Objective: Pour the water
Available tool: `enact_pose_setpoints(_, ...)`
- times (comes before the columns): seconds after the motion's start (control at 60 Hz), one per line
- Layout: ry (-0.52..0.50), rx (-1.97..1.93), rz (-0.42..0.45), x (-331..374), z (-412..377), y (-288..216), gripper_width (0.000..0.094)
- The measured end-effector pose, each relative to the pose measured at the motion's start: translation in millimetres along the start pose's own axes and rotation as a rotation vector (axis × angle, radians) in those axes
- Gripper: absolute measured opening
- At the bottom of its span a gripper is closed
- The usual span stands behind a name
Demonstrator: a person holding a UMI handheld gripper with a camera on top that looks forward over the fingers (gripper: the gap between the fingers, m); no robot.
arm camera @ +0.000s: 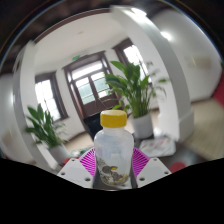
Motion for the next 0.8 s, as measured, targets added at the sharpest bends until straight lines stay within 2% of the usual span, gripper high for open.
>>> enact_pose_setpoints(0.1, 0.126, 0.295, 0.019, -31, 28, -33, 0.045)
enact_pose_setpoints(0.117, 0.142, 0.331, 0.023, -22, 51, -34, 0.045)
enact_pose_setpoints(0.167, 0.196, 0.394, 0.019, -22, 55, -38, 0.045)
enact_pose_setpoints(0.35, 0.304, 0.36, -0.004, -26, 134, -22, 0.0448)
enact_pose_setpoints(0.367, 0.305, 0.346, -0.006, -42, 154, -20, 0.0448)
enact_pose_setpoints(0.55, 0.335, 0.262, -0.025, -43, 204, 16, 0.0448)
enact_pose_setpoints(0.717, 0.317, 0.258, -0.089, -62, 223, 49, 0.0455)
enact_pose_setpoints(0.8, 0.307, 0.256, -0.072, -61, 223, 52, 0.0454)
Point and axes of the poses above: the point between the fingertips, and its own axes, seen from behind it with the camera up: z to the right, y down, x backward, against the way the camera looks, the point moved 8 cm from there along x, backward, against the way the camera looks, and after that the axes turned 3 degrees about -x, right-handed, at the moved point
